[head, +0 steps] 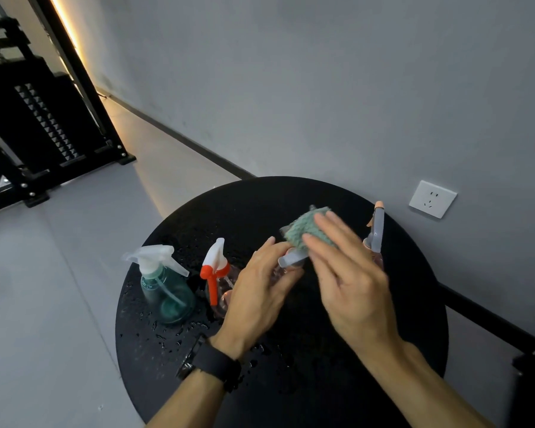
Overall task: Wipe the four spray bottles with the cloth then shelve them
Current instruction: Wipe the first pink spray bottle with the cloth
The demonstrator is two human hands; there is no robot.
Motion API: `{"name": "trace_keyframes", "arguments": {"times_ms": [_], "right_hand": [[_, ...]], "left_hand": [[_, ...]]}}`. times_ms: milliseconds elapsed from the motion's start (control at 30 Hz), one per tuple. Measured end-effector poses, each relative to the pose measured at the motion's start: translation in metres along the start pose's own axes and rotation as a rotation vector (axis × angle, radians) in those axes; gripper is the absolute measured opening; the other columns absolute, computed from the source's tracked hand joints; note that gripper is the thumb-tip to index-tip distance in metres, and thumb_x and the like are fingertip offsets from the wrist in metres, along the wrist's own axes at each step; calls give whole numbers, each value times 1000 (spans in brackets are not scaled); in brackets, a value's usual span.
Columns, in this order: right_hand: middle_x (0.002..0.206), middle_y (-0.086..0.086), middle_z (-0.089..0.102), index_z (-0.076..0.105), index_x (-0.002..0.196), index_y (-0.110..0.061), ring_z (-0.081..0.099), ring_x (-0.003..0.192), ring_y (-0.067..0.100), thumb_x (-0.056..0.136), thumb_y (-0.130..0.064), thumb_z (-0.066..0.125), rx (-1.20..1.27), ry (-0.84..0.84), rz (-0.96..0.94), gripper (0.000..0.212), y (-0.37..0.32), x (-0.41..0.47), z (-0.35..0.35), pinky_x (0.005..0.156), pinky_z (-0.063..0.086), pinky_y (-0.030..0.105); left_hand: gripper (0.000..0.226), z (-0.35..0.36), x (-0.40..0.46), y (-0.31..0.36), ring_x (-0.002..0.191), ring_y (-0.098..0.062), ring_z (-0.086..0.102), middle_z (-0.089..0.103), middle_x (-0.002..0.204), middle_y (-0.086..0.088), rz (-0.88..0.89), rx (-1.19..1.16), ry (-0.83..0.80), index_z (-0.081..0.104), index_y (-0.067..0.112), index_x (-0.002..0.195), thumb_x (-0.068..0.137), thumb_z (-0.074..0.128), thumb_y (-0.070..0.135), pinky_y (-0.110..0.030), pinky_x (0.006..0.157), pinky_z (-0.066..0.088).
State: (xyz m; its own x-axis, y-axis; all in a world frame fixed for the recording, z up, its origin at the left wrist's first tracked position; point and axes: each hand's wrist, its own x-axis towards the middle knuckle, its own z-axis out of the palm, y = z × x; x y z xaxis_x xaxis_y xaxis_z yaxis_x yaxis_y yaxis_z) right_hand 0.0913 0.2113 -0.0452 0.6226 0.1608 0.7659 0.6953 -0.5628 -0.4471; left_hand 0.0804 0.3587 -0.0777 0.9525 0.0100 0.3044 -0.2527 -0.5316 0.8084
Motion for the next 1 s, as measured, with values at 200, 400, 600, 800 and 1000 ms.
{"name": "trace_keyframes", "arguments": {"times_ms": [200,400,600,800,1000], "right_hand": [[130,-7,61,71,113,-8,59,113,-5,90,-4,64,268,88,434,24,1,12,-17,87,50,12],[125,-12,65,72,108,-21,59,109,-10,92,-8,64,636,155,689,23,-4,21,-21,84,45,4],[124,-12,62,70,109,-17,51,108,-23,91,-4,63,579,234,596,23,-9,22,-24,84,38,-3],[129,3,62,69,113,-1,57,122,6,87,1,66,304,111,308,26,-10,8,-4,102,36,7],[132,10,59,65,117,0,54,128,19,87,0,66,229,9,137,30,-15,3,10,104,45,23]], "left_hand": [[20,0,-1,8,96,-6,58,61,101,15,65,90,-46,58,26,119,99,57,26,-36,97,47],[28,5,-8,15,81,-10,61,64,91,7,-134,-72,-42,41,32,118,100,41,53,-34,72,49],[24,3,-3,20,74,-13,62,71,84,2,-291,-338,-25,51,25,105,95,57,47,-23,72,48],[26,1,2,19,91,-8,69,75,93,7,-359,-524,-8,64,21,109,101,49,41,-36,91,53],[25,2,3,18,90,-9,70,74,95,4,-397,-598,-17,65,17,107,105,45,32,-30,80,54]]}}
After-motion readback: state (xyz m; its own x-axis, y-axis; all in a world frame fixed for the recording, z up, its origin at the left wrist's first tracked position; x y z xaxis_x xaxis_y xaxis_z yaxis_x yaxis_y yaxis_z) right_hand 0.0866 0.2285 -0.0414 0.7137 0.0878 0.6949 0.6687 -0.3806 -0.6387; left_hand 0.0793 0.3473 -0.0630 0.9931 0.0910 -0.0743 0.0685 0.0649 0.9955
